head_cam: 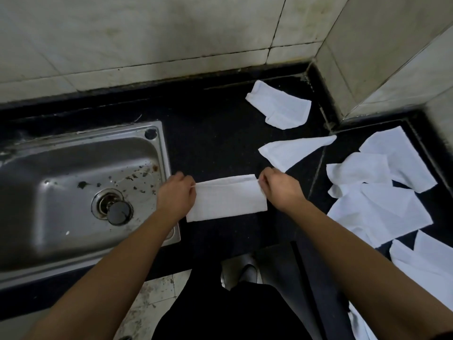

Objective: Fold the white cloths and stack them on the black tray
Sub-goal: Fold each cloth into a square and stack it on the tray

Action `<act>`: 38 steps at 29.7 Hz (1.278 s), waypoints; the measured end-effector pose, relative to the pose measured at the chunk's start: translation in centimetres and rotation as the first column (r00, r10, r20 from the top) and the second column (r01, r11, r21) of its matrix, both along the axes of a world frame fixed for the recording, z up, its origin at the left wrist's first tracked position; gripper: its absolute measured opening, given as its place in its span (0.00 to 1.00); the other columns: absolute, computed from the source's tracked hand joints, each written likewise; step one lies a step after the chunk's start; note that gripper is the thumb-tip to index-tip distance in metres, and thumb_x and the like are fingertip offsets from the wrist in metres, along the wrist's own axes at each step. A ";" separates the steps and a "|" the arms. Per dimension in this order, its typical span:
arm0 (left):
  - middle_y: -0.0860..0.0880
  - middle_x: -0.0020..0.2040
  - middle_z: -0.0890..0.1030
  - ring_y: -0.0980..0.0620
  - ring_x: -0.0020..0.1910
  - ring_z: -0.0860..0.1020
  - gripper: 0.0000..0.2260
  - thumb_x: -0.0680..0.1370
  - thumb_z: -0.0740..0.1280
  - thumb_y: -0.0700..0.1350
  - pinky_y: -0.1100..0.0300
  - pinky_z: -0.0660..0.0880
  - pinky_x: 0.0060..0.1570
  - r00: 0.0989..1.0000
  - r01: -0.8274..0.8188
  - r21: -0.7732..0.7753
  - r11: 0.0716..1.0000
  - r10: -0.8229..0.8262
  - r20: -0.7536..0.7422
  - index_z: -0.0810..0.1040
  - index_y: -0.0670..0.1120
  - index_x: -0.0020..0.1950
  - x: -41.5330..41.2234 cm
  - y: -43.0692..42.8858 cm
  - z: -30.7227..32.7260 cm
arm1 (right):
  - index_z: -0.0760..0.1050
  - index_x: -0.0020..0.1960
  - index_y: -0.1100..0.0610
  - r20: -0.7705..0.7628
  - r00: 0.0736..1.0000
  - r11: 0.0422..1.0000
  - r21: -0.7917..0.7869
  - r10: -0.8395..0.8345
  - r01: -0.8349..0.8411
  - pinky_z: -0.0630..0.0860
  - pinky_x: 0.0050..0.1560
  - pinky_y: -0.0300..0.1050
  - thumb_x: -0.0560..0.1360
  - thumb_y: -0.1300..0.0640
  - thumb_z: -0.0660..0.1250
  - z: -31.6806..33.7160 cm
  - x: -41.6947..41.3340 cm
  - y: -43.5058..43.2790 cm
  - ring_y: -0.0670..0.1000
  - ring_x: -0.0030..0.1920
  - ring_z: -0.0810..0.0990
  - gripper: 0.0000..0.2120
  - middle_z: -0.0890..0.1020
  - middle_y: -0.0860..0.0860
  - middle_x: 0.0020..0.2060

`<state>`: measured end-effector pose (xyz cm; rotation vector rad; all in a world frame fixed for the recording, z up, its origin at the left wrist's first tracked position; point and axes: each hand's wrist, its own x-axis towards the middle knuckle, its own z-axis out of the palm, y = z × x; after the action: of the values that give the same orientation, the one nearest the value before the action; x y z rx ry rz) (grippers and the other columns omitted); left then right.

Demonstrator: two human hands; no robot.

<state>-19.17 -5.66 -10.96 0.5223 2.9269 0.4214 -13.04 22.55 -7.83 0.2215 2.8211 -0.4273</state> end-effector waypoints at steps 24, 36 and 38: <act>0.48 0.36 0.77 0.45 0.38 0.76 0.06 0.68 0.71 0.39 0.56 0.72 0.35 0.992 0.116 0.091 0.989 -0.120 0.043 0.76 0.46 0.42 6.4 -2.9 -0.1 | 0.83 0.50 0.55 -0.151 0.919 0.925 -0.063 0.363 -0.375 0.79 0.42 0.48 0.71 0.61 0.68 -2.1 4.6 0.9 0.55 0.42 0.81 0.09 0.81 0.52 0.43; 0.53 0.39 0.78 0.54 0.40 0.75 0.03 0.76 0.70 0.44 0.59 0.71 0.39 0.953 -0.205 0.267 0.942 0.130 0.272 0.78 0.50 0.48 5.2 -3.2 0.0 | 0.81 0.58 0.51 -0.056 0.997 0.949 -0.310 0.044 -0.059 0.79 0.47 0.43 0.75 0.57 0.70 -2.5 4.1 0.9 0.46 0.43 0.79 0.11 0.80 0.47 0.44; 0.54 0.39 0.78 0.55 0.40 0.76 0.06 0.75 0.72 0.43 0.61 0.74 0.41 0.890 -0.396 0.363 0.844 0.254 0.380 0.78 0.49 0.50 3.4 -2.7 0.4 | 0.80 0.60 0.52 -0.012 0.993 0.906 -0.411 -0.116 0.101 0.77 0.48 0.38 0.76 0.57 0.71 -2.3 2.5 0.8 0.44 0.43 0.80 0.13 0.80 0.46 0.43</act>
<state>-15.73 -8.38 -10.58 -0.0279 2.5956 1.1055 -10.52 23.35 -10.10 0.2823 2.6786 -1.0425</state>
